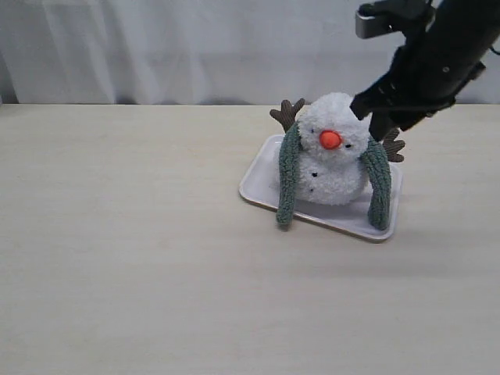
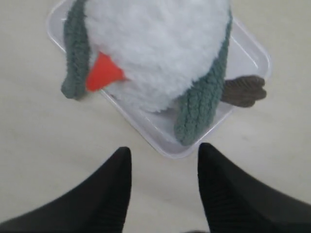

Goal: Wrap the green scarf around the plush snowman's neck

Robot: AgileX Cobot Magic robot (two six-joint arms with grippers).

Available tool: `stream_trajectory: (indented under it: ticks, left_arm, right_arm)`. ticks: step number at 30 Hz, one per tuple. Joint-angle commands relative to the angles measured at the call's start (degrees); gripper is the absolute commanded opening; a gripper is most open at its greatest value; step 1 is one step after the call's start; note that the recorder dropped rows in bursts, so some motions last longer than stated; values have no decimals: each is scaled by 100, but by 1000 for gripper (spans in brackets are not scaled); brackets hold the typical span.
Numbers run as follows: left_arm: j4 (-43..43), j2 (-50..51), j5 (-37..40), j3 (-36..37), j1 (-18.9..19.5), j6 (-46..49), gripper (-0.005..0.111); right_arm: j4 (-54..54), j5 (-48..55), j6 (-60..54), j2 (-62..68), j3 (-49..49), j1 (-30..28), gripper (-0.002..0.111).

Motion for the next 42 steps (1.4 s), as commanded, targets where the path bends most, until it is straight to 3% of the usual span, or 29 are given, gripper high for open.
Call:
stream_trajectory:
  ticks: [1, 4, 7, 12, 16, 18, 22, 25, 33, 42]
  left_arm:
    - [-8, -16, -72, 20, 10, -6, 0]
    - [-8, -16, -72, 20, 10, -6, 0]
    - [-8, -16, -72, 20, 10, -6, 0]
    - [-8, -16, -72, 20, 10, -6, 0]
    - [-8, -16, -72, 20, 10, -6, 0]
    - [-8, -16, -72, 20, 10, -6, 0]
    - [-8, -16, -72, 20, 10, -6, 0]
    - [-8, -16, -72, 20, 10, -6, 0]
    - [-8, -16, -72, 20, 10, -6, 0]
    - [-8, -16, -72, 20, 10, -6, 0]
  right_arm:
    - [525, -896, -153, -131, 1019, -457, 60]
    - [813, -1658, -619, -93, 1746, -524, 64]
    - [1018, -3287, -1250, 140, 2786, -524, 64]
    - [787, -4956, -1239, 499, 3387, -553, 64]
    - [787, -5615, -1248, 880, 3515, -553, 63]
    - [787, -5700, -1248, 975, 3515, -541, 54]
    - [787, -5510, -1278, 955, 3515, -541, 21]
    - [787, -5317, -1303, 816, 3515, -506, 4]
    - [816, -4892, -1281, 157, 3515, -85, 4]
    - [2100, -3892, -1248, -56, 3504, 77, 4]
